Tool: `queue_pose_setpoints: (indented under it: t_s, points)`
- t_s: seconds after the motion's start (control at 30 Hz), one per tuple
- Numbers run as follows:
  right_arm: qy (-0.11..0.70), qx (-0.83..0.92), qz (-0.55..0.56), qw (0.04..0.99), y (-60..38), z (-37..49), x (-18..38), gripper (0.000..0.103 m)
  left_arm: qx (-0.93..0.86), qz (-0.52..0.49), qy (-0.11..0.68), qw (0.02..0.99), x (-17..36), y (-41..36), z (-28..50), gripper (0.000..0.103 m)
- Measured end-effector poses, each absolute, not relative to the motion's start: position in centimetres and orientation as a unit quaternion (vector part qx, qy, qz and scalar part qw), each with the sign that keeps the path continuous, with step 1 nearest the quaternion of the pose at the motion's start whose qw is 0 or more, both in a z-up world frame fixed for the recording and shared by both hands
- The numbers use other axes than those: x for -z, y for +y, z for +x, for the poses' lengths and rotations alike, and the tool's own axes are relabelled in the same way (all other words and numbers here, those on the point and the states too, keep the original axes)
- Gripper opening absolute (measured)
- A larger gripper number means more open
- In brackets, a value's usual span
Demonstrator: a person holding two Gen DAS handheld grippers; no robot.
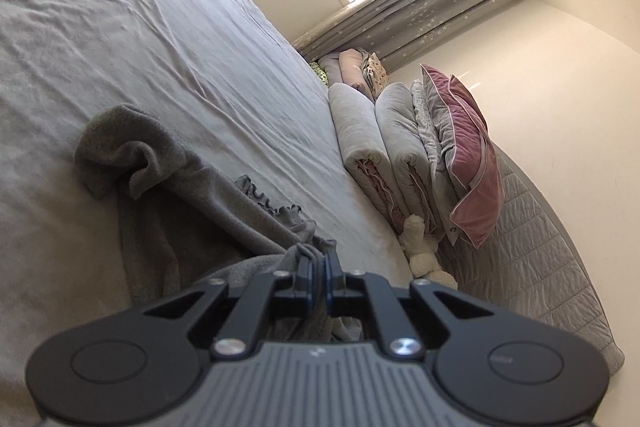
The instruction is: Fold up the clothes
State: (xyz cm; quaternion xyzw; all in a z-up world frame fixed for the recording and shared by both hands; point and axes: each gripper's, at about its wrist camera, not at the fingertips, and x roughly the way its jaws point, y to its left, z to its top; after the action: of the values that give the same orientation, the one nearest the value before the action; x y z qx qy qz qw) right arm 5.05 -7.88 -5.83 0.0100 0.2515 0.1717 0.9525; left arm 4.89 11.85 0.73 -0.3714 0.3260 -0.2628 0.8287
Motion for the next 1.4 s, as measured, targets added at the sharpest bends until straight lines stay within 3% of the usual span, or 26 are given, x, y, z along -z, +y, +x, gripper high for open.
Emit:
queue_pose_setpoints:
  t_s: [0.3,0.7,1.0,1.4]
  points:
    - [0.227,-0.145,-0.044,0.962,-11.8,2.7,1.6,0.01,0.294,-0.331,0.329,0.834,-1.1,12.0,4.1,0.005]
    - [0.191,-0.154,-0.17,0.954,-16.2,-4.2,-2.8,0.01,0.411,-0.198,0.325,0.828,-2.6,8.4,0.6,0.003]
    - [0.201,-0.205,-0.273,0.918,-17.0,-7.9,-2.1,0.01,0.471,-0.111,0.368,0.794,-1.1,5.6,-1.9,0.003]
    - [0.283,-0.268,-0.251,0.886,-17.2,-8.4,2.4,0.01,0.462,-0.007,0.456,0.761,3.7,2.0,-3.6,0.004]
